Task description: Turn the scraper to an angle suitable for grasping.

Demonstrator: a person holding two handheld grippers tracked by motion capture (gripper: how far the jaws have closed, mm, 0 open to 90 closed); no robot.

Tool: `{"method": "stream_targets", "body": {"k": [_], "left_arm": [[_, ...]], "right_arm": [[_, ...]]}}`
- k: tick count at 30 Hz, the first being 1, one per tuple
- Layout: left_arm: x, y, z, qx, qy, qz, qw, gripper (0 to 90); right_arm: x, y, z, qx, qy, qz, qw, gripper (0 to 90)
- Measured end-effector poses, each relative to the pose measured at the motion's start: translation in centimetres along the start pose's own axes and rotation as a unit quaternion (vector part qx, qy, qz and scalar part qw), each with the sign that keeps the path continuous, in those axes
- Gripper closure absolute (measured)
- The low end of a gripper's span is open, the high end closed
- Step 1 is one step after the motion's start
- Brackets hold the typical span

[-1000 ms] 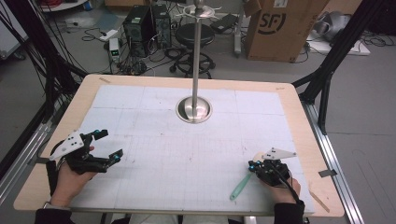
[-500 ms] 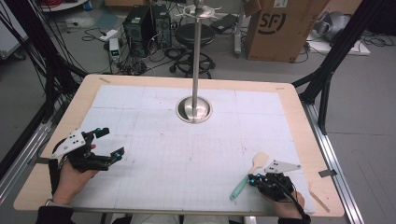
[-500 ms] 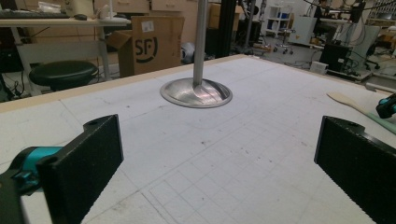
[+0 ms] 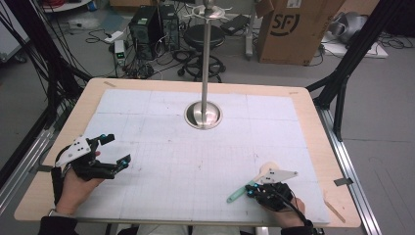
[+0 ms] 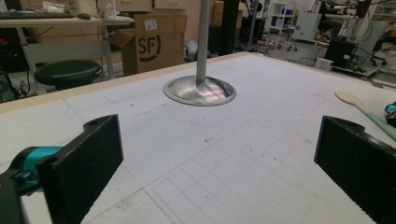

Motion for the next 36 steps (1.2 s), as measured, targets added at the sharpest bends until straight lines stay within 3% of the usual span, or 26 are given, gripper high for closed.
{"method": "stream_targets", "body": {"k": [6,9,14,16,23,29,32,33,36], "left_arm": [[0.2,-0.1,0.2,-0.002,0.001,-0.001,1.0000,1.7],[0.2,-0.2,0.1,-0.005,0.002,-0.001,1.0000,1.7],[0.3,-0.2,0.2,-0.004,0.003,-0.001,1.0000,1.7],[0.3,-0.2,0.2,-0.003,0.002,-0.002,1.0000,1.7],[0.2,-0.3,0.0,-0.007,0.001,0.000,1.0000,1.7],[0.2,-0.3,-0.2,-0.011,-0.002,0.002,0.9999,1.7],[0.1,-0.3,-0.1,-0.009,-0.001,0.003,1.0000,1.7],[0.0,-0.4,-0.1,-0.010,0.000,0.004,0.9999,1.7],[0.0,-0.4,-0.1,-0.009,0.001,0.004,1.0000,1.7]], "right_arm": [[0.1,1.9,-1.3,0.002,-0.015,0.007,0.9999,90.0],[0.5,3.9,-2.4,-0.003,-0.033,0.016,0.9993,90.0],[1.4,5.7,-3.4,-0.002,-0.042,0.003,0.9991,90.0],[2.3,6.4,-3.9,0.005,-0.044,-0.014,0.9989,90.0],[4.0,7.2,-4.7,0.031,-0.042,-0.042,0.9978,90.0],[4.5,7.5,-4.6,0.026,-0.024,-0.057,0.9978,90.0],[4.8,7.8,-3.6,0.053,-0.004,-0.064,0.9965,90.0],[5.0,8.1,-2.5,0.063,-0.006,-0.055,0.9965,89.9],[5.5,8.5,-1.0,0.055,-0.014,-0.035,0.9978,89.7]]}}
Point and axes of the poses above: each handheld gripper's, and its own axes: z roughly backward along the jaws, y roughly out of its top, x roughly to its right, the point moved 3 cm from there along -z, roughly forward along the jaws, and after that the axes turned 14 degrees about -x, right-handed, at the moved point
